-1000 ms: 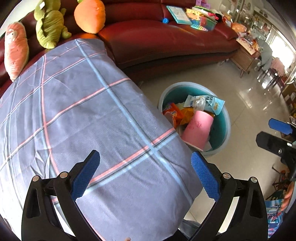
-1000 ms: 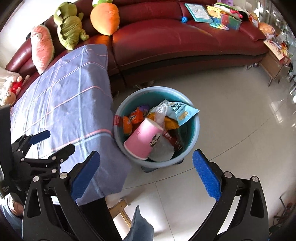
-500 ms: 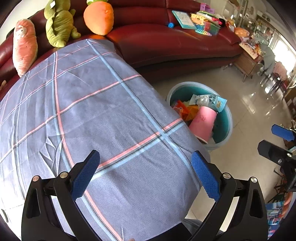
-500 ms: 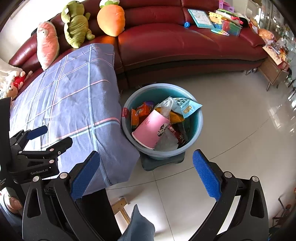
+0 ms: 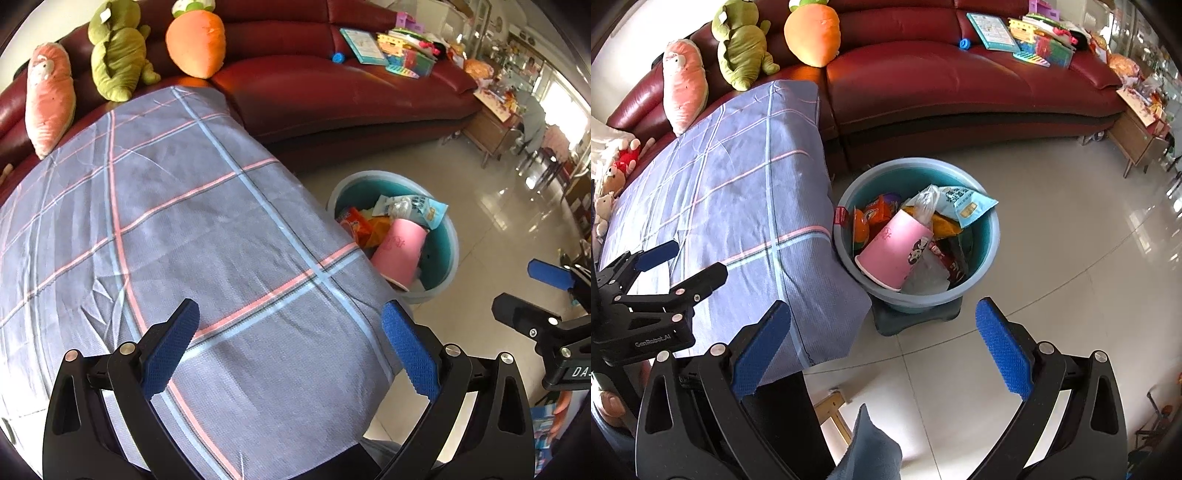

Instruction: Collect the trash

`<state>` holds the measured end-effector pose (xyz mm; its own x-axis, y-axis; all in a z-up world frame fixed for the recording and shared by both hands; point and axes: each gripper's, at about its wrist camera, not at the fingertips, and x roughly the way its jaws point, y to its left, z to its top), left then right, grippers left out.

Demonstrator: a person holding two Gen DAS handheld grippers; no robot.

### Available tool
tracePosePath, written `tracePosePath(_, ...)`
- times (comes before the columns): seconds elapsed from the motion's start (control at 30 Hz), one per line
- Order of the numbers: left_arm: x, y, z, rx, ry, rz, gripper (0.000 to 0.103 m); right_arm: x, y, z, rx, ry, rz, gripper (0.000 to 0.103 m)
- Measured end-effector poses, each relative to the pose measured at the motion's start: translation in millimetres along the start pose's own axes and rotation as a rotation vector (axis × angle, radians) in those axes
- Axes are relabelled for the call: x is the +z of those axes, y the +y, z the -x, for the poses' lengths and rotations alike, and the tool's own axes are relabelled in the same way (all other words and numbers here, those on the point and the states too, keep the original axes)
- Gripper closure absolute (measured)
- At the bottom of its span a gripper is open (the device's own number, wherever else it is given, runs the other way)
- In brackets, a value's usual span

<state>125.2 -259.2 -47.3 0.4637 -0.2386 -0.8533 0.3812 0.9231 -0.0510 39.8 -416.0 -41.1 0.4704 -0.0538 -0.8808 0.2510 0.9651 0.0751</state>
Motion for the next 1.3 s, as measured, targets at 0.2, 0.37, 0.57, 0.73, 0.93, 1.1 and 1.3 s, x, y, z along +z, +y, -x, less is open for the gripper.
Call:
tracePosePath(0.2,-0.2,-0.2,-0.5,0.007,0.000,0.006,0.004,-0.9,-1.4,-3.5,-0.008,0.001,0.000,0.007)
tracePosePath(0.37,-2.7,-0.8,-1.0,0.025,-0.006,0.011,0.004,-4.0,-1.7,-3.4,-0.052,-0.009,0.018,0.007)
tracePosePath(0.57,-4.2,-0.5,-2.8,0.026,0.001,0.015,0.004,-8.5,-2.5,-4.9,-0.071,-0.011,0.033,0.007)
tracePosePath(0.73,-6.4,-0.1,-3.5,0.038,0.001,0.017,0.004,-9.7,-2.0,-6.8,-0.076,-0.011,0.037,0.007)
tracePosePath(0.93,-9.0,1.6,-6.8,0.043,0.009,0.018,0.004,-11.0,-3.3,-12.0,-0.076,0.002,0.032,0.007)
tracePosePath(1.1,-9.9,2.2,-7.0,0.043,0.010,0.019,0.004,-12.6,-4.0,-16.0,-0.074,0.008,0.029,0.007)
tracePosePath(1.3,-10.7,1.8,-7.2,0.047,0.011,0.022,0.004,-13.8,-3.9,-19.6,-0.076,0.015,0.029,0.007)
